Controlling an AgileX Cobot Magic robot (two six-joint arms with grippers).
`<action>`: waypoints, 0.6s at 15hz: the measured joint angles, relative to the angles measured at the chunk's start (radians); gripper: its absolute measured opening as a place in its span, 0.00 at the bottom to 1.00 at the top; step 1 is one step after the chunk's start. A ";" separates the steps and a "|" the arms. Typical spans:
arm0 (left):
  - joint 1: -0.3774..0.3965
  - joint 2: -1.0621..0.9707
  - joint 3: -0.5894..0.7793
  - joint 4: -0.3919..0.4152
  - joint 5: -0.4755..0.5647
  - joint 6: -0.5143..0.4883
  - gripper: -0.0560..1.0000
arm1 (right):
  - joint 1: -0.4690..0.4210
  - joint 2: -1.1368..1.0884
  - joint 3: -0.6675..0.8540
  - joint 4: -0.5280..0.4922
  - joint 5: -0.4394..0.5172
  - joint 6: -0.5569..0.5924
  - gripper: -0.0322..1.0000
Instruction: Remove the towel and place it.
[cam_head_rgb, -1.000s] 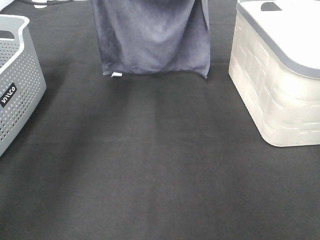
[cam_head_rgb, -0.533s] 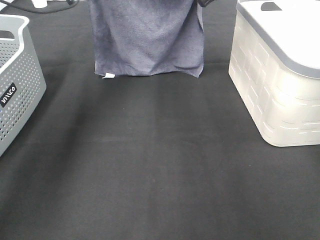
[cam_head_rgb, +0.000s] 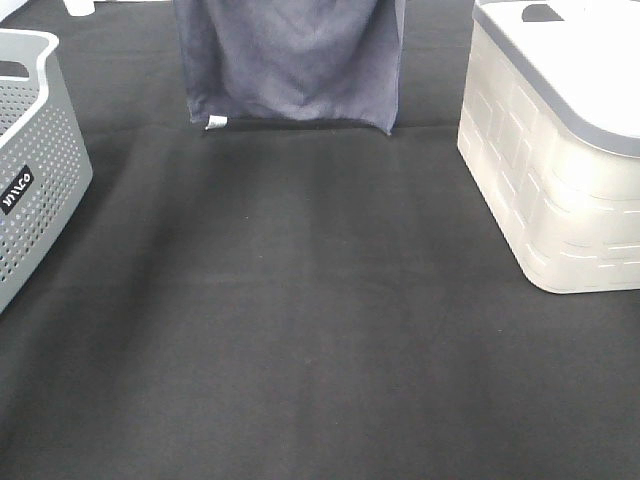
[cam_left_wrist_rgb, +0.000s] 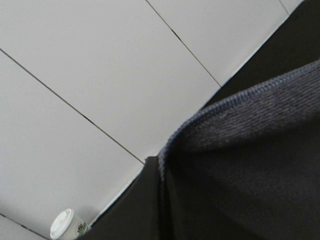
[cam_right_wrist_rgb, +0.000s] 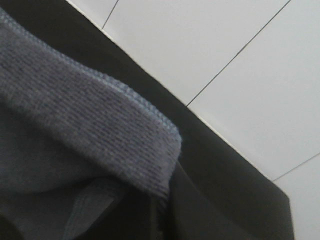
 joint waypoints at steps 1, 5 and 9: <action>-0.002 0.000 0.001 0.001 0.073 0.000 0.05 | 0.000 0.000 0.001 0.000 0.068 0.011 0.04; -0.064 0.000 0.001 -0.003 0.693 0.012 0.05 | 0.000 -0.002 0.002 -0.002 0.595 0.059 0.04; -0.069 0.000 0.001 -0.165 1.149 0.104 0.05 | 0.000 -0.003 0.003 -0.032 1.003 0.133 0.04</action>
